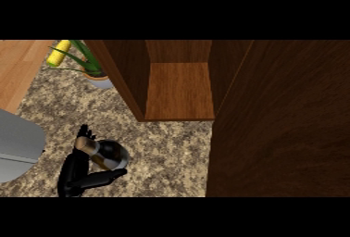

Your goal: Pick up the wine, place it into the cabinet and close the cabinet

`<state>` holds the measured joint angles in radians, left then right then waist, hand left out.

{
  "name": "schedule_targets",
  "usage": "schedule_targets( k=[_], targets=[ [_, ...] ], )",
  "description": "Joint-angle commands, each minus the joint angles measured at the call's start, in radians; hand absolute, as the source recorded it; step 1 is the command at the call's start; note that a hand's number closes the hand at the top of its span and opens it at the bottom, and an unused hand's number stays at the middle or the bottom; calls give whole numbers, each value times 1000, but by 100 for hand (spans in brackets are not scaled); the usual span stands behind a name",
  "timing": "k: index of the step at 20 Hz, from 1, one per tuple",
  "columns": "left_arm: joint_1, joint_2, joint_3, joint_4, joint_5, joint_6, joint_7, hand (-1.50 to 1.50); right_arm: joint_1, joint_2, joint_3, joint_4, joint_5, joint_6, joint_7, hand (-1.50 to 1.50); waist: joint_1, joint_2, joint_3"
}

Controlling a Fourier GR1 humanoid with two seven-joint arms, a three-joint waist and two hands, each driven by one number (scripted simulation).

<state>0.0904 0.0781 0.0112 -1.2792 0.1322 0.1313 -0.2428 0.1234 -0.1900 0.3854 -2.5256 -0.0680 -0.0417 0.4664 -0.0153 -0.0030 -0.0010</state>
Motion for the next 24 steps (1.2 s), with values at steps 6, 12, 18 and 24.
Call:
schedule_targets(
  k=[6, 12, 18, 24],
  targets=[
    [-10, -18, 74, 138, 85, -80, -122, -150, -5, -18, -21, -247, -31, -26, 132, -150, 7, 0, 0],
    [-79, -77, 91, 187, 130, -63, -157, -150, 22, -40, -91, -239, -113, 12, 109, -150, 3, 1, 1],
    [-85, -78, 87, 216, 237, -101, -185, -150, 2, 17, 60, -236, 34, -60, 162, -150, 6, -2, -1],
    [-173, -78, 111, 324, 258, -133, -208, -150, 66, -30, 5, -258, -30, -8, 110, -150, -4, 0, 1]
  ],
)
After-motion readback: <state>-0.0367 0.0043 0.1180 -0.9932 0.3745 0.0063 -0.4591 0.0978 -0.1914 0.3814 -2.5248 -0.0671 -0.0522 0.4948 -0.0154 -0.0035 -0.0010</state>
